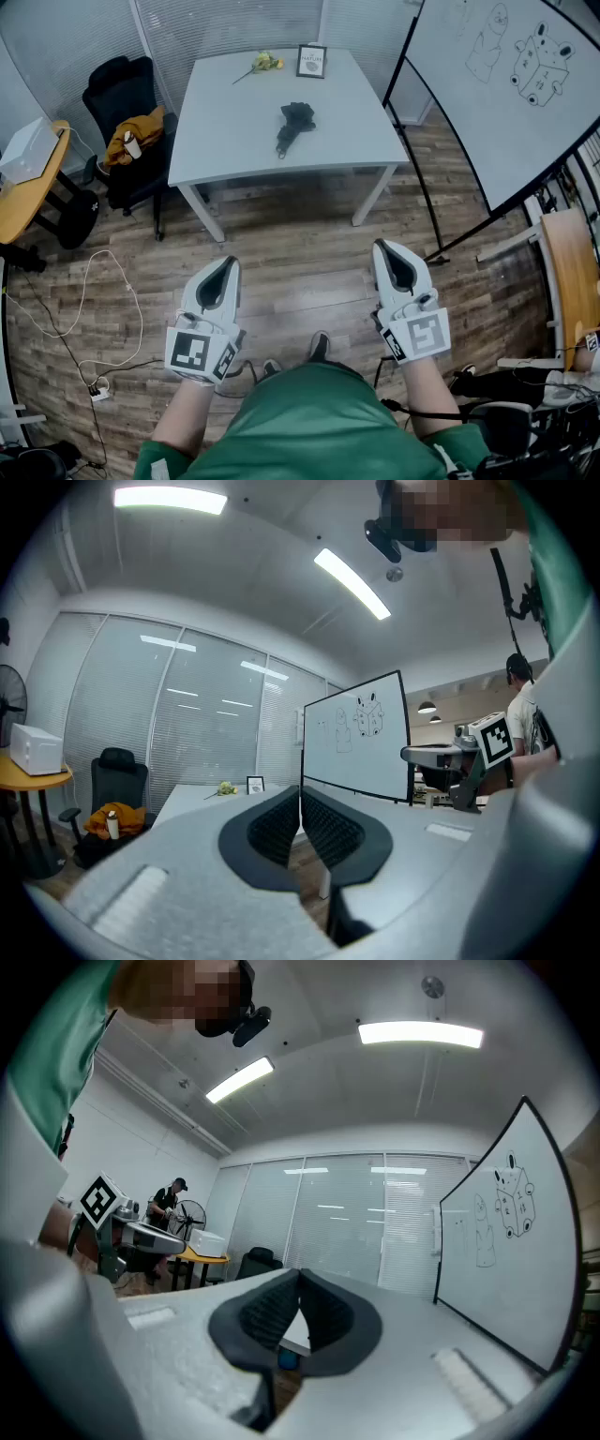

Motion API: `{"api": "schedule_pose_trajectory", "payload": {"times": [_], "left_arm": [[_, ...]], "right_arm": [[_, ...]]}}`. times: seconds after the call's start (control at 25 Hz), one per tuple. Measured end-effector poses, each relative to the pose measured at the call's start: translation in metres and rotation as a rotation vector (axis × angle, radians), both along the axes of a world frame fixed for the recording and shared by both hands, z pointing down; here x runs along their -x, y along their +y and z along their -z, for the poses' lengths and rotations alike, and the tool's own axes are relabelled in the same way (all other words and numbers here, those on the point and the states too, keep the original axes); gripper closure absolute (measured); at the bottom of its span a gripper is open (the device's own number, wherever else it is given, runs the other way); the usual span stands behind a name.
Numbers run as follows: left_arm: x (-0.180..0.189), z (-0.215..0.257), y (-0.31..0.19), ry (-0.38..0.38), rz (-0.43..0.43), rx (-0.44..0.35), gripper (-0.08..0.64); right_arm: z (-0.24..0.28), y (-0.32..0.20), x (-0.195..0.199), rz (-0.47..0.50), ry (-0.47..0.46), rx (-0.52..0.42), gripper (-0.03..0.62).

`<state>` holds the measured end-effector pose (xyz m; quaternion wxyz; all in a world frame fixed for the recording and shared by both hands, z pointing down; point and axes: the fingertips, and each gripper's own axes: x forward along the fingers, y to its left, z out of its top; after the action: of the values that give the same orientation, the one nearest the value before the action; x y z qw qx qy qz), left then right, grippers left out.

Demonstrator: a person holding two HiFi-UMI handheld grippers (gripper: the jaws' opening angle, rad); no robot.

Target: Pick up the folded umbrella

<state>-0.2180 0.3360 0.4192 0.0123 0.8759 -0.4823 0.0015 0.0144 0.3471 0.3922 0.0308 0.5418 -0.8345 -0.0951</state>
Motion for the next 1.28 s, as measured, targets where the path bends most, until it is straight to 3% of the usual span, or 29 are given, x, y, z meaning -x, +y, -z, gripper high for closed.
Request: {"api": "schedule_pose_trajectory", "payload": {"times": [0.36,0.84,1.28], "left_arm": [[-0.035,0.006,-0.015,0.007,-0.015,0.025,0.546],[-0.104,0.039,-0.049,-0.052,0.053,-0.064,0.546],[-0.129,0.028,-0.079,-0.097,0.064,-0.051,0.546]], "right_arm": [[-0.023,-0.02,-0.042,-0.041,-0.041,0.059,0.589],[-0.006,-0.052,-0.097,0.058,-0.106,0.001,0.589],[-0.012,-0.08,-0.126,0.051,-0.075,-0.007,0.589]]}}
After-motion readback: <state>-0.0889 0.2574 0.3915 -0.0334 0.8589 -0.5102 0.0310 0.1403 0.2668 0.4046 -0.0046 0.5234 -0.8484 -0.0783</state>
